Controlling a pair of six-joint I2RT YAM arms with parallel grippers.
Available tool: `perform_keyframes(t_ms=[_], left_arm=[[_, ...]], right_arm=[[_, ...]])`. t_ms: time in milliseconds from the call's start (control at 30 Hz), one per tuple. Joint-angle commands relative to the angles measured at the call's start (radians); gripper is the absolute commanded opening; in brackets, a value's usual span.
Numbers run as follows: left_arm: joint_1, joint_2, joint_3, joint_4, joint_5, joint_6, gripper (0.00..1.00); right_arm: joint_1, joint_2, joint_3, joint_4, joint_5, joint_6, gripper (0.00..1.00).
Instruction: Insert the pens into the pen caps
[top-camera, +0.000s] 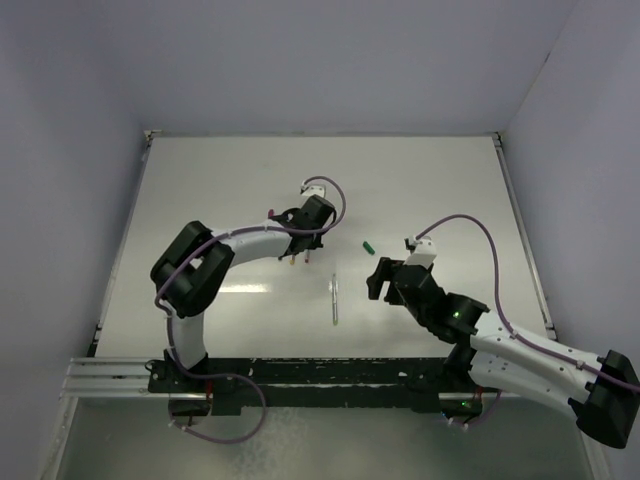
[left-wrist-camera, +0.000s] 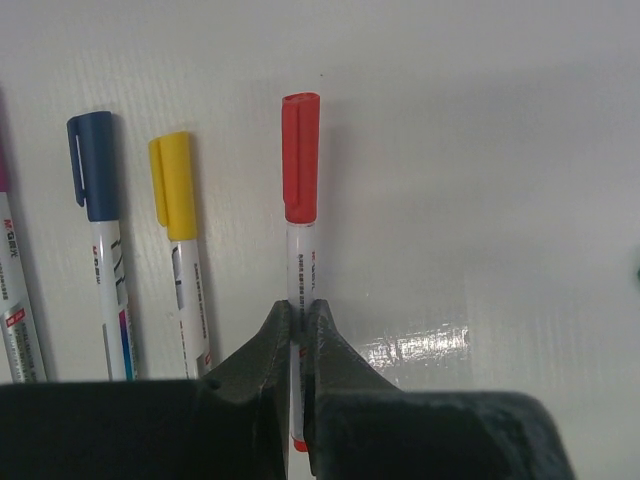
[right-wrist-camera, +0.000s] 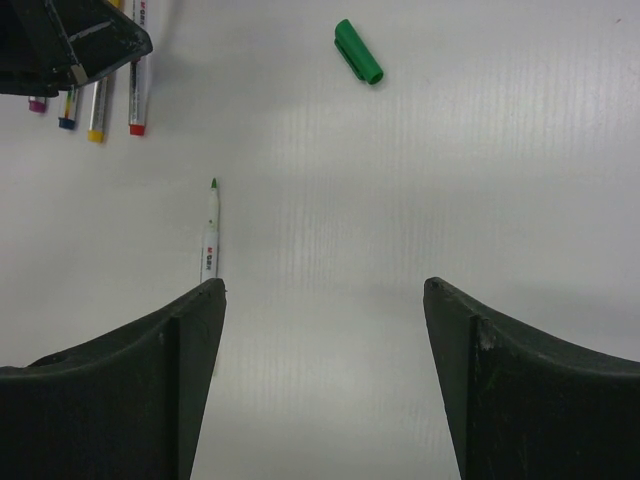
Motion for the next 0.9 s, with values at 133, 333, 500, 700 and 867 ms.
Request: perform_keyframes(t_ms=[133, 333, 500, 700, 867], left_arm=[[0.016, 0.038, 0.058, -0.045, -0.059, -0.070, 0.16], [0.019, 0.062, 0.066, -0.047, -0.060, -0.077, 0.28], [0.020, 0.062, 0.070, -0.048, -0.063, -0.077, 0.34], [0.019, 0.017, 0.084, -0.053, -0.072, -0.054, 0.39], [0.017, -0.064, 0.082, -0.058, -0.065, -0.029, 0.40]], right_arm=[[0.005, -0.005, 0.015, 0.012, 0.022, 0.019, 0.82], [0.005, -0.003, 0.007, 0.023, 0.018, 0.020, 0.82], [0.005, 0.005, 0.011, 0.023, 0.016, 0.016, 0.82], [0.005, 0.011, 0.018, 0.030, 0.016, 0.007, 0.82], [0.005, 0.017, 0.019, 0.041, 0.016, 0.004, 0.82]])
